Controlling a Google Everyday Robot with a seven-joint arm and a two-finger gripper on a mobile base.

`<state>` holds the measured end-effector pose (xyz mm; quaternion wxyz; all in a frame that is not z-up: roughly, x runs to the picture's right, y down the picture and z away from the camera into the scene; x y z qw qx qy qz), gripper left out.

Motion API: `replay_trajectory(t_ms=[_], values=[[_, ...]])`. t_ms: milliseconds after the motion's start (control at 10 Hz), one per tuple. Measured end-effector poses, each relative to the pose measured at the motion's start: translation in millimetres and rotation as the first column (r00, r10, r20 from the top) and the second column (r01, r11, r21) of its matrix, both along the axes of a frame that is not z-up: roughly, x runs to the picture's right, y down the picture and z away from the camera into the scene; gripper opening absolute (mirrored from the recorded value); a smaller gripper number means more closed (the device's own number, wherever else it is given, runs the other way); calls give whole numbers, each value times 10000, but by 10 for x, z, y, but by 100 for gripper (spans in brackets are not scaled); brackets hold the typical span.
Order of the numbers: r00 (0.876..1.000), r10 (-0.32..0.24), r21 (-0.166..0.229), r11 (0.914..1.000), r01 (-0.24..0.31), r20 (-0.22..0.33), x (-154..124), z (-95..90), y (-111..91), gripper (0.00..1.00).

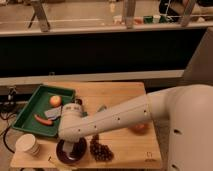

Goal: Wipe purple bowl with eraser

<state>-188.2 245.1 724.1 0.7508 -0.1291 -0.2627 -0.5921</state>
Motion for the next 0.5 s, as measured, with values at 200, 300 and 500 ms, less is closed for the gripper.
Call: replay_trajectory(t_ms=[200,300,500], values=[[9998,-68,-129,9999,70,204,-39,-85,51,0],[9997,-50,-192,9998,54,231,-28,-126,71,0],[9998,194,-302,9994,-191,77,103,-174,87,0]])
